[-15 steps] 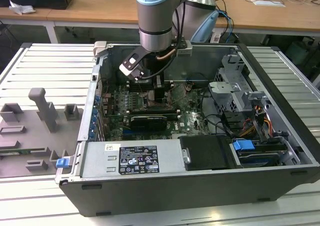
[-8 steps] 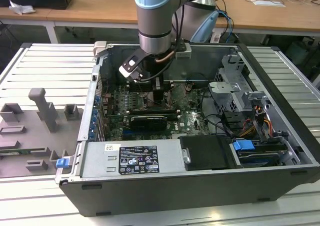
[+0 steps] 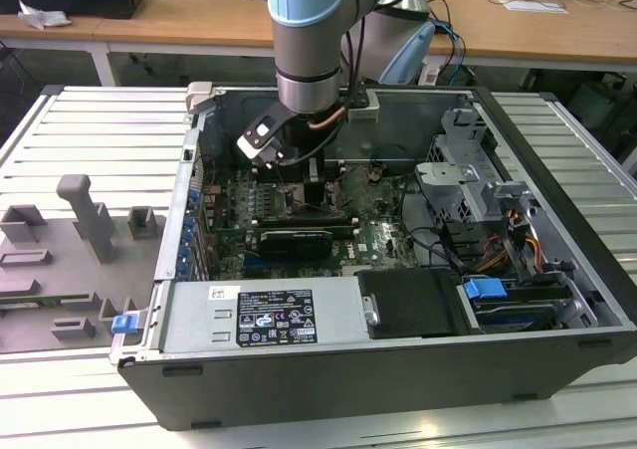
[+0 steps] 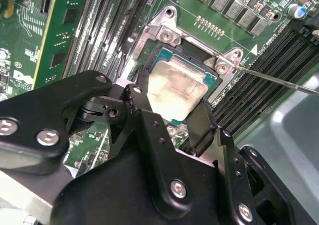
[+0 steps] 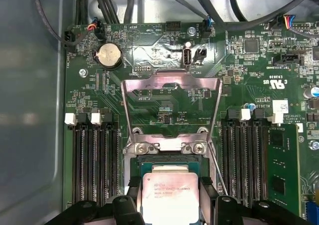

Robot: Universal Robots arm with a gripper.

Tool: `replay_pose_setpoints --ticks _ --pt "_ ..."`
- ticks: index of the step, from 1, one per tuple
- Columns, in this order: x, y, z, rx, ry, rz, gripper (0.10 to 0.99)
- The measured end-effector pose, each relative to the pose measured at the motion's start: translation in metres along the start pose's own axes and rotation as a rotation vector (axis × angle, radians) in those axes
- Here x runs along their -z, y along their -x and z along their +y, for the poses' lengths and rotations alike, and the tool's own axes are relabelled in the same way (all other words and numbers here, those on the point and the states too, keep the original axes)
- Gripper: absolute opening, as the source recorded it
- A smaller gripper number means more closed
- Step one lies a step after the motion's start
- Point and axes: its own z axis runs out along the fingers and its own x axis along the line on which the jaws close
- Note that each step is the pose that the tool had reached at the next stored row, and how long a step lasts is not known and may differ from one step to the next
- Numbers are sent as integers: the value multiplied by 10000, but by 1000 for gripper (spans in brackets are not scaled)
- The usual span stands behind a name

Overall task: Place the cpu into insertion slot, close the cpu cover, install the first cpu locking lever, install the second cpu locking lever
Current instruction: 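Place the cpu into insertion slot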

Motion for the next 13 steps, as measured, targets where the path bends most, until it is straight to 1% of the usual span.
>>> replay_pose_setpoints --ticks 13 --pt "-36 -10 9 -2 -1 -2 541"
